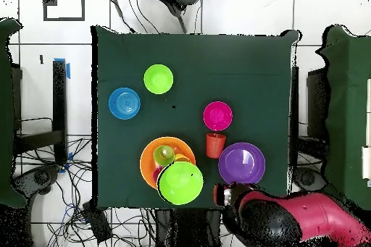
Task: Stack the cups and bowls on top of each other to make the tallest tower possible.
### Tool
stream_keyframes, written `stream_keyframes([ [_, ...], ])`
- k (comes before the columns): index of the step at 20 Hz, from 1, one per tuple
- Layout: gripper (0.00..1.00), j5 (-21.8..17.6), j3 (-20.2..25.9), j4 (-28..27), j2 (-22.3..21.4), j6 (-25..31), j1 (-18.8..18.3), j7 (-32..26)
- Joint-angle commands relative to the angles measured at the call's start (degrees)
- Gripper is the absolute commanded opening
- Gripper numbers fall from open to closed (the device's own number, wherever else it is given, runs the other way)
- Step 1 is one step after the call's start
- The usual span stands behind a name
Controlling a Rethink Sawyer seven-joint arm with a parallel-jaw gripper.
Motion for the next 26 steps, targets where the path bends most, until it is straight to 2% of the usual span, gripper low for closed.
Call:
stream_keyframes([
  [1,1.00,-7.44,-1.97,0.68,7.01,-1.65,6.30,-5.98],
  [5,1.00,-12.75,-7.25,-3.33,10.23,-0.88,10.71,-3.91],
  [8,1.00,-13.04,-7.60,-4.85,9.62,0.85,11.22,-4.33],
  [12,1.00,-9.30,-4.34,-3.56,5.17,1.23,10.82,-4.13],
  [15,1.00,-1.95,1.59,0.31,-0.68,-0.39,10.51,-1.95],
  [19,1.00,2.49,5.39,2.71,-2.95,-2.24,9.66,-1.41],
  [23,1.00,3.93,7.21,3.66,-3.30,-2.16,7.59,-3.02],
  [26,1.00,3.79,6.70,4.52,-3.51,-3.81,8.86,-1.07],
])
